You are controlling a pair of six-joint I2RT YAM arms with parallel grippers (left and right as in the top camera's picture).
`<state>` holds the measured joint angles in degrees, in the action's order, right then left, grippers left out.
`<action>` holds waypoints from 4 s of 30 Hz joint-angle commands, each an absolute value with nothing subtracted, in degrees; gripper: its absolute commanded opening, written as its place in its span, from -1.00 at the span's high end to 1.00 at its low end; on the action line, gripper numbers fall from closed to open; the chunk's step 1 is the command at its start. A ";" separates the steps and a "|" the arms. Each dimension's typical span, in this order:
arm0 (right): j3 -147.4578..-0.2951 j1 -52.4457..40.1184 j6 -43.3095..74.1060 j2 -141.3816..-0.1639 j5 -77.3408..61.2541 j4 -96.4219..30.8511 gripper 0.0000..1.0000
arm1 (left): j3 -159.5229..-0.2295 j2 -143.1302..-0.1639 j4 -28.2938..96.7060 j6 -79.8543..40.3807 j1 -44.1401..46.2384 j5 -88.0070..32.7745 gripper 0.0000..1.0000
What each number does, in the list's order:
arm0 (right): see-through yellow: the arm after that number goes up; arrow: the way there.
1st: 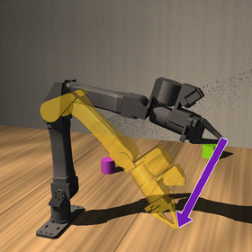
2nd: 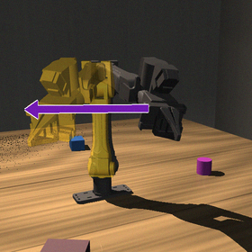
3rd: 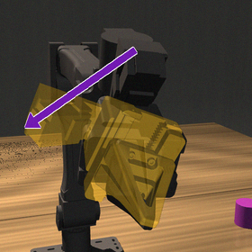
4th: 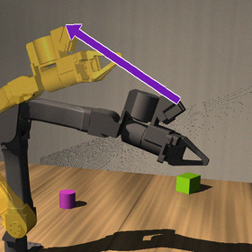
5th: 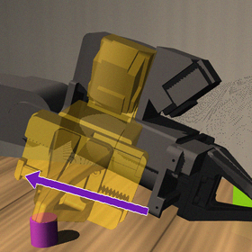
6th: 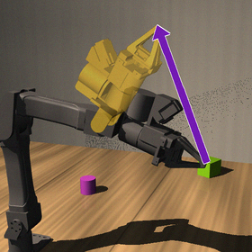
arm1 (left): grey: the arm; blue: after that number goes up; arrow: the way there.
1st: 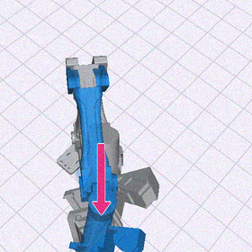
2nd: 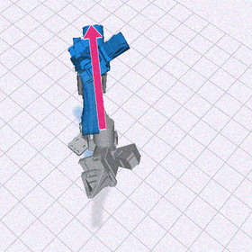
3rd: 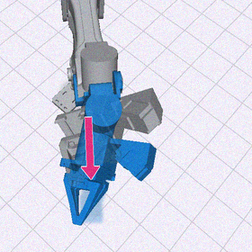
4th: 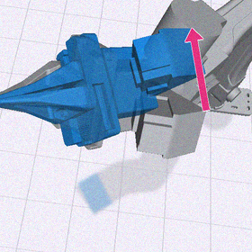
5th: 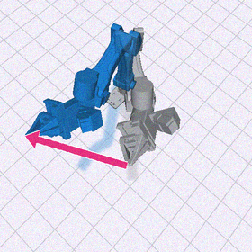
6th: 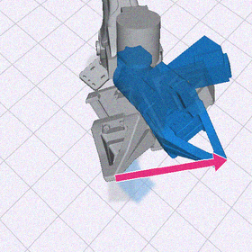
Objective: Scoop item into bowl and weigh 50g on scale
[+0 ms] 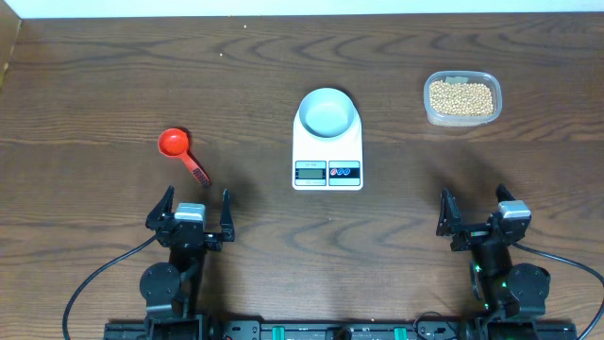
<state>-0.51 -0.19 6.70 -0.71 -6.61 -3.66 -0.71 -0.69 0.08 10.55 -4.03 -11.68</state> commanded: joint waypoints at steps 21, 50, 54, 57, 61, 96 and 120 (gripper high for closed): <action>-0.32 -0.58 5.91 -0.34 -6.52 -3.81 -0.98 | -17.39 -23.81 3.03 10.41 -3.90 -13.50 -0.96; -0.32 -0.58 5.91 -0.34 -6.52 -3.81 -0.99 | -79.77 -86.04 43.40 13.41 -3.90 -17.30 -0.96; -0.32 -0.58 5.91 -0.34 -6.52 -3.81 -0.99 | -79.79 -89.01 43.24 13.02 -3.90 -17.96 -0.96; -0.32 -0.58 5.91 -0.34 -6.55 -3.81 -0.99 | -79.75 -90.43 43.99 11.62 -3.88 -18.00 -0.96; -0.32 -0.58 5.91 -0.34 -6.52 -3.81 -0.99 | -79.75 -90.67 45.41 9.89 -3.90 -17.98 -0.96; -0.32 -0.58 5.91 -0.34 -6.52 -3.81 -0.98 | -79.72 -109.45 39.99 -8.40 -13.21 5.37 -0.32; -0.32 -0.58 5.91 -0.34 -6.52 -3.81 -0.99 | -78.96 -118.10 32.62 -6.26 -13.21 4.78 0.48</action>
<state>-0.51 -0.19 6.70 -0.69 -6.61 -3.68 -78.81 -117.01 32.97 -6.79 -13.08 4.64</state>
